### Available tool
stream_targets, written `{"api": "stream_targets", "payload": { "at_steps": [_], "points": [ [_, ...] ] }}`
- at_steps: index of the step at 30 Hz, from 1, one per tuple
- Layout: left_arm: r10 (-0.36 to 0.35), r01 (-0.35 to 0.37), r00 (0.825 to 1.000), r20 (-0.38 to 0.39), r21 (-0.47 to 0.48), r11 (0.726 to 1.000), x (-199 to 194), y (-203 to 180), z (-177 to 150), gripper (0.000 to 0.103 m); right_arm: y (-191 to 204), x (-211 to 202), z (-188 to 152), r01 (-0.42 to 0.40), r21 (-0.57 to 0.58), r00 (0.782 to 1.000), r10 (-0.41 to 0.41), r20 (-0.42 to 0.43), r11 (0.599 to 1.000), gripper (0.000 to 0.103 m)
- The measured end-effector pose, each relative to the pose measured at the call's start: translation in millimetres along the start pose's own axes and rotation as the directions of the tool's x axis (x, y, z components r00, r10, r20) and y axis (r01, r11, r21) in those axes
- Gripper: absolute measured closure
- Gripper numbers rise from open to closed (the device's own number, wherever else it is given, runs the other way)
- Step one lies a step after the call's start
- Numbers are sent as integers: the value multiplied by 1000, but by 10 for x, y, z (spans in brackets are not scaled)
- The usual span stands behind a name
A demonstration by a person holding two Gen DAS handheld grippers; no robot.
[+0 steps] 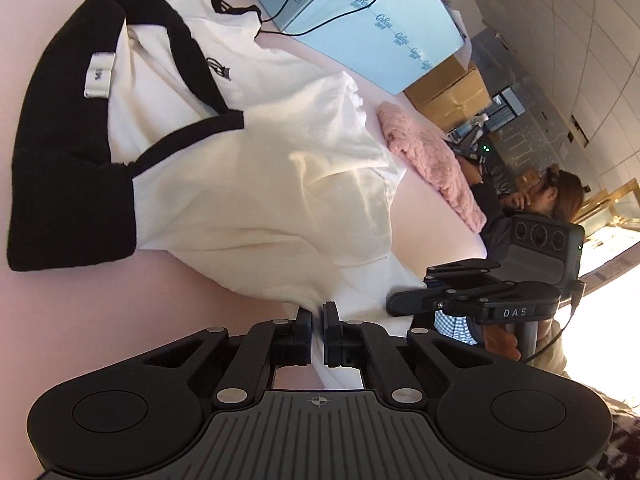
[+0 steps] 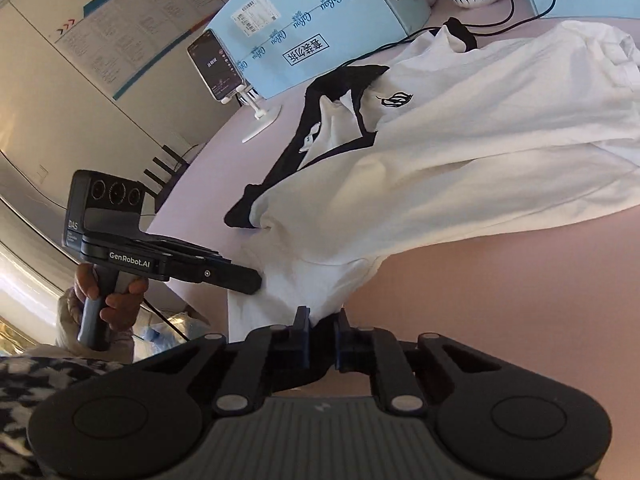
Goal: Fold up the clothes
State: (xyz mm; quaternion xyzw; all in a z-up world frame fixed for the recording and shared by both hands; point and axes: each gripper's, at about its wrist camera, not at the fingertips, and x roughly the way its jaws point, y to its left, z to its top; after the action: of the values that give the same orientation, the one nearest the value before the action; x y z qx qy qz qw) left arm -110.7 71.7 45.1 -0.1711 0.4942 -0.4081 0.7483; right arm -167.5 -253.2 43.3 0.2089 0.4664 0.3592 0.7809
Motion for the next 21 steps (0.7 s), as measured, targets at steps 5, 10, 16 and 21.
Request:
{"api": "stream_targets", "payload": {
  "at_steps": [5,10,16,21],
  "points": [
    [-17,17,996,90,-2,1000,-227,-88,276,99,-32,-67,367,-132,129,991,126,51,983,87],
    [-99,151,974,205,-256,955,-186,425,1002,15,-656,-112,1011,-256,424,943,128,308,869,26],
    [26,108,939,344,-365,925,-323,907,1203,12,-1054,-292,1254,-183,476,905,-41,424,860,25],
    [-128,156,975,184,-144,977,-153,532,948,12,-737,-13,1232,-307,217,934,250,256,926,12]
  ]
}}
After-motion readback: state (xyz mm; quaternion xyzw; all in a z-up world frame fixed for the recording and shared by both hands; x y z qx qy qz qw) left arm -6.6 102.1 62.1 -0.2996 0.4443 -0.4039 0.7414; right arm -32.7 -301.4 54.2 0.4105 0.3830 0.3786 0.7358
